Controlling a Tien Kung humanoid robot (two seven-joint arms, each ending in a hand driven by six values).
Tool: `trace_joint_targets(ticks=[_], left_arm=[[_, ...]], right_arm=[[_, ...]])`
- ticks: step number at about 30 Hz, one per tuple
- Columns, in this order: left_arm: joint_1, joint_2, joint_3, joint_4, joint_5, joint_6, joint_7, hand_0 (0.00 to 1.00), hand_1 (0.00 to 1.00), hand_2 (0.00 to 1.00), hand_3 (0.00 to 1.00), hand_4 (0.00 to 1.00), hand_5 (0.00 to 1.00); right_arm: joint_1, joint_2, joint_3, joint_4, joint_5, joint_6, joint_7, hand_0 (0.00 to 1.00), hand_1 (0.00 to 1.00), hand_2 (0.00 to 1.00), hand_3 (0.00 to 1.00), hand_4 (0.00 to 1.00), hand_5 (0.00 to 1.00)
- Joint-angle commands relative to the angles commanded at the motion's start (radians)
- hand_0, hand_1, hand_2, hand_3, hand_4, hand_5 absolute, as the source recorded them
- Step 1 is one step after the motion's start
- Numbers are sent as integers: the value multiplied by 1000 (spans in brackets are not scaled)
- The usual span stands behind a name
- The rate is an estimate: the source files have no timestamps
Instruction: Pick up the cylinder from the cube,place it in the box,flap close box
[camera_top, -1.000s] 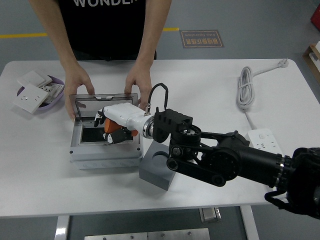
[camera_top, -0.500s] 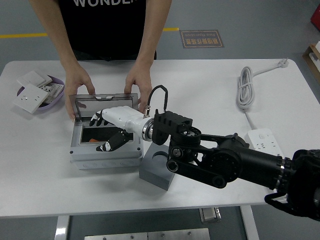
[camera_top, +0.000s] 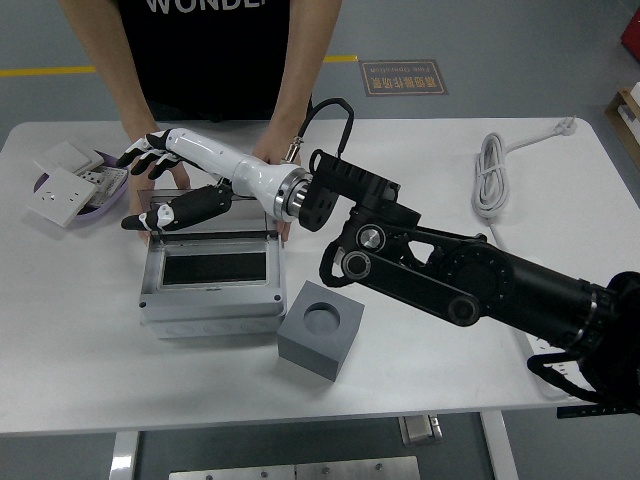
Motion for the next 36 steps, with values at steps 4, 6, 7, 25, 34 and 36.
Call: trace_joint_targets(ticks=[4,6,7,25,34,36], left_arm=[[-3,1,1,0,1,-1,0,923,852,854,951,2,2],[-3,2,2,0,2,-1,0,923,852,854,951,2,2],[-4,2,2,0,3,-1,1,923,852,854,951,2,2],[-5,1,2,0,1,-1,-2,923,852,854,951,2,2],[-2,0,2,0,-10,-1,-9,923,852,854,951,2,2],[0,-1,2,0,-12,0,-9,923,852,854,951,2,2]], right_arm=[[18,12,-20,-75,9,-6,23,781,683,713,744,831,341],[23,21,-32,-115,16,-9,38,769,679,707,742,848,347],[25,26,-39,-139,21,-11,46,769,679,707,742,848,347],[-22,-27,-135,-149,24,-20,70,764,673,701,737,807,336],[-53,-108,-173,-16,12,-27,45,758,675,702,735,804,336],[-61,-123,-185,13,13,-32,36,746,675,702,739,803,336]])
